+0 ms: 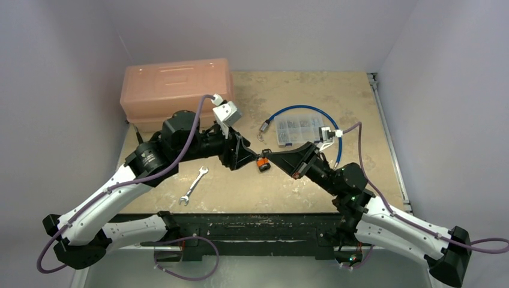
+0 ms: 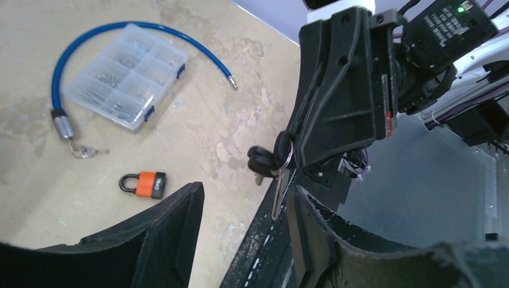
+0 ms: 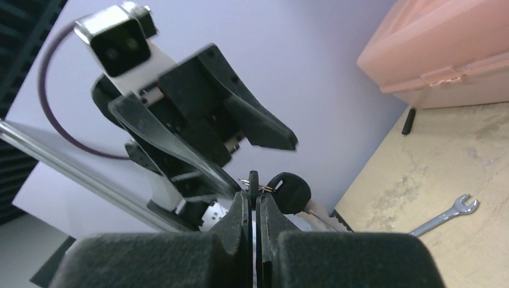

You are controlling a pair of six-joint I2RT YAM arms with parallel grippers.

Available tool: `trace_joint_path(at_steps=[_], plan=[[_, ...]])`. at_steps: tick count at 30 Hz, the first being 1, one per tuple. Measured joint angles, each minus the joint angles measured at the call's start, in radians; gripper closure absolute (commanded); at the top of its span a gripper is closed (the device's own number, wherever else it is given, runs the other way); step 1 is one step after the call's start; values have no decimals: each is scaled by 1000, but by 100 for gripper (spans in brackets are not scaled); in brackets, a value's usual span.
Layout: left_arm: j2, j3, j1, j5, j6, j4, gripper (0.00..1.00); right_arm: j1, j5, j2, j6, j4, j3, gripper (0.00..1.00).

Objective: Unlock with the key

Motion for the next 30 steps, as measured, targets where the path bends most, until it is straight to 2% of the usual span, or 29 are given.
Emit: trace_joint_path(at_steps=[8, 18, 30], plan=[[-26, -109, 0, 31, -118, 92, 55, 0, 87, -42, 43, -34, 1, 100], [-35, -150, 0, 96, -200, 240, 64, 0, 94, -43, 47, -58, 1, 100], [-27, -176, 0, 119, -223, 284, 62, 0, 95, -47, 46, -63, 1, 100]])
